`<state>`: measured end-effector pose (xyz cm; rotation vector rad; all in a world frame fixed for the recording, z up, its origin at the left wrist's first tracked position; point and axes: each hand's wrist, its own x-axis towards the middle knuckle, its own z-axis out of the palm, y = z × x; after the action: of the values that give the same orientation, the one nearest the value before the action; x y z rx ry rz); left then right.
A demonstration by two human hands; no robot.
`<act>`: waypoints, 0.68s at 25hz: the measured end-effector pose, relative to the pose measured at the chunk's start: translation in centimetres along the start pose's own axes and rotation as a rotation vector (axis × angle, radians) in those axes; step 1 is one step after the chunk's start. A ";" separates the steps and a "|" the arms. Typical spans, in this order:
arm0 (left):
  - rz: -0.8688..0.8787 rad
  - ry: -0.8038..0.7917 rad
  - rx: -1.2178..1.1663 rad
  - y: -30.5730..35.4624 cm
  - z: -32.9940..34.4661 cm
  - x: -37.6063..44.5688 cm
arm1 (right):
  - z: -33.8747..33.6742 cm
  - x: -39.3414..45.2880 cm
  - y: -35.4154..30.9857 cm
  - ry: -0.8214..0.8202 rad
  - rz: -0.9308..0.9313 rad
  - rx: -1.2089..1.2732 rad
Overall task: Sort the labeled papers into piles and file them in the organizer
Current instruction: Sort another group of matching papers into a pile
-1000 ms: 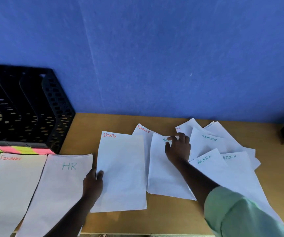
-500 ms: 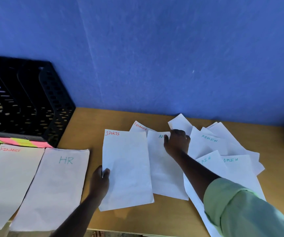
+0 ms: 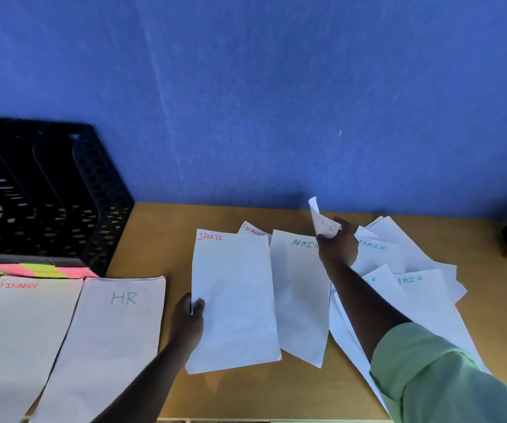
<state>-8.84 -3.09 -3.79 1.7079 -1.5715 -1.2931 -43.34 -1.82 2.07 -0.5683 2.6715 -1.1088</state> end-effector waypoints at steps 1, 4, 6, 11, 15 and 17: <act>-0.002 -0.001 0.014 -0.2 -0.2 0.2 | 0.1 0.1 0.0 -0.002 0.028 0.016; 0.016 -0.019 0.030 -0.1 -1.0 0.7 | -0.5 -0.5 -1.3 0.062 0.034 0.077; 0.037 -0.015 0.027 0.5 -1.6 1.0 | -1.4 -1.4 -3.1 0.196 -0.063 0.134; 0.142 0.054 -0.043 2.4 -1.5 0.8 | -2.1 -6.7 -7.4 0.360 -0.612 0.033; 0.195 0.004 -0.201 3.7 -1.5 0.6 | 1.5 -13.6 -8.8 -0.031 -0.586 0.148; 0.164 -0.067 -0.290 4.2 -1.3 0.3 | 3.0 -15.7 -9.5 -0.191 -0.488 0.291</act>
<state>-9.80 -4.61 0.27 1.3441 -1.4450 -1.4272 -25.49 -3.29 7.22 -1.2346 2.2071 -1.4426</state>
